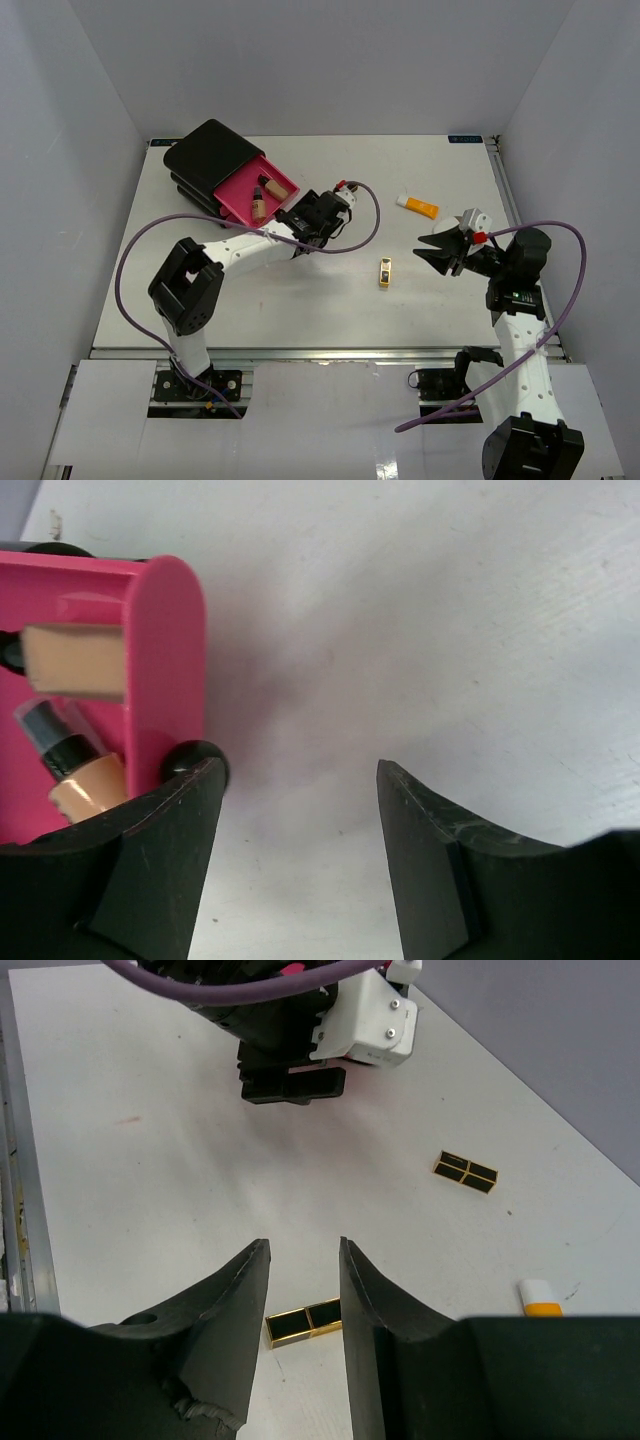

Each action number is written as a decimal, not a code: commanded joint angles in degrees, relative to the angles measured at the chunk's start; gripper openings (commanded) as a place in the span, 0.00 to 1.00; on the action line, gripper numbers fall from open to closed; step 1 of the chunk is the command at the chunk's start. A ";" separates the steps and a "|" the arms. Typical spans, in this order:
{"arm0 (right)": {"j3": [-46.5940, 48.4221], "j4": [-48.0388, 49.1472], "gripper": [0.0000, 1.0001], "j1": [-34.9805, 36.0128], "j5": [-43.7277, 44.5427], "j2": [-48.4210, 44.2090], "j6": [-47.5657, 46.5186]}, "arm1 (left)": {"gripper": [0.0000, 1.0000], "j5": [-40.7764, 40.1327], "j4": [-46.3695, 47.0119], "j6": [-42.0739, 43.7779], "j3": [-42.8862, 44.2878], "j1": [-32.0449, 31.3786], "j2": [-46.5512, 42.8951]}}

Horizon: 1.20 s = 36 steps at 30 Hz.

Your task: Organize the makeup

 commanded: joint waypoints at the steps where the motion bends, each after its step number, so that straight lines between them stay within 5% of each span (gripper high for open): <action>1: 0.13 0.98 0.41 -0.21 -0.08 0.21 -0.28 | 0.55 -1.81 2.38 -0.71 -2.83 -0.30 1.77; 5: 0.21 0.92 0.42 -0.30 0.10 0.33 -0.14 | 0.29 -9.78 9.76 1.84 -5.51 0.02 5.52; 8: 0.21 0.92 0.42 -0.39 0.29 0.25 -0.03 | 0.28 -12.04 14.07 3.03 -5.79 0.39 7.89; 13: 0.21 0.84 0.43 -0.40 0.36 0.33 0.13 | 0.32 -17.14 24.83 10.86 -8.44 0.91 10.99; 20: 0.21 0.84 0.44 -0.64 0.47 0.66 0.23 | 0.43 -26.20 56.87 29.33 -14.58 2.08 16.20; 36: 0.21 0.75 0.44 -0.83 0.54 1.18 0.07 | 0.59 -28.80 56.42 31.60 -9.95 4.27 14.47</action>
